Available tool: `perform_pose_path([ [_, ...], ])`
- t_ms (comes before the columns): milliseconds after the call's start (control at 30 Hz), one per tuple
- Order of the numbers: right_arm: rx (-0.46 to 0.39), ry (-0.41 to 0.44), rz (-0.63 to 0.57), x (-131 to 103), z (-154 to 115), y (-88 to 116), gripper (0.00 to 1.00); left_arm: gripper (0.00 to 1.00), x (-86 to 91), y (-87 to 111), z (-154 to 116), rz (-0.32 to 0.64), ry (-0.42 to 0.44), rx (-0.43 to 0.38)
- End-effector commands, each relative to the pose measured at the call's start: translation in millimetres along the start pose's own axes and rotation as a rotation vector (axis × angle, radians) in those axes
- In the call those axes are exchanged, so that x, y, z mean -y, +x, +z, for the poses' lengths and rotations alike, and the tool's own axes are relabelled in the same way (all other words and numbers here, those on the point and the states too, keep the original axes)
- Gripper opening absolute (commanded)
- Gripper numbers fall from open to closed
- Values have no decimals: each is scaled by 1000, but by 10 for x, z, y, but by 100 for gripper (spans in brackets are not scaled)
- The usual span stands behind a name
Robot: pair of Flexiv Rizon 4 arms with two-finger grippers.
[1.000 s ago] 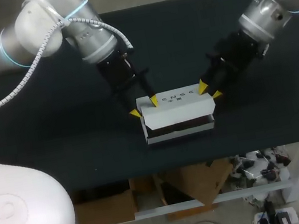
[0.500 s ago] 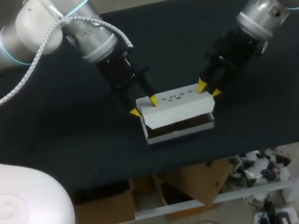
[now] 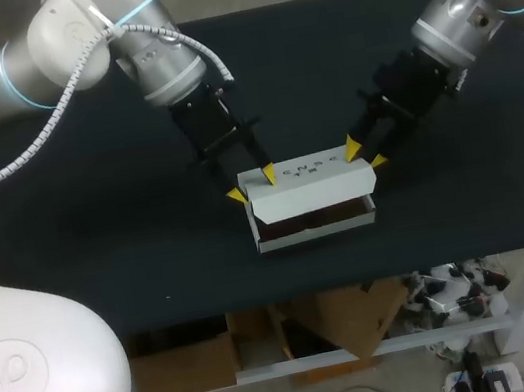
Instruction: Assemble the packaging by folding the flat box into shape, placing the metal phone stand inside, and closing the box properly
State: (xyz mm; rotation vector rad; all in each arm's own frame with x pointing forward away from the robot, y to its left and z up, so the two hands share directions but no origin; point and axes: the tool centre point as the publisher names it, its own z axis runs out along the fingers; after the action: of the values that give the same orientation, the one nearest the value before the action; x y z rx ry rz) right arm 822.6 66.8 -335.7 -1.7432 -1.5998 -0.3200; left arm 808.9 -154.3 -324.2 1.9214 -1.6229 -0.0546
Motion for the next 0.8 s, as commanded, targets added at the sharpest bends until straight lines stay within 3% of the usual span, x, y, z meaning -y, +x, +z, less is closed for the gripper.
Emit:
perform_pose_path([
  [33, 7, 6, 1, -15, 14, 63, 38, 54, 19, 53, -5, -2, -8, 6],
  [800, 34, 19, 8, -45, 23, 105, 39, 52, 73, 52, -50, -23, -54, -3],
])
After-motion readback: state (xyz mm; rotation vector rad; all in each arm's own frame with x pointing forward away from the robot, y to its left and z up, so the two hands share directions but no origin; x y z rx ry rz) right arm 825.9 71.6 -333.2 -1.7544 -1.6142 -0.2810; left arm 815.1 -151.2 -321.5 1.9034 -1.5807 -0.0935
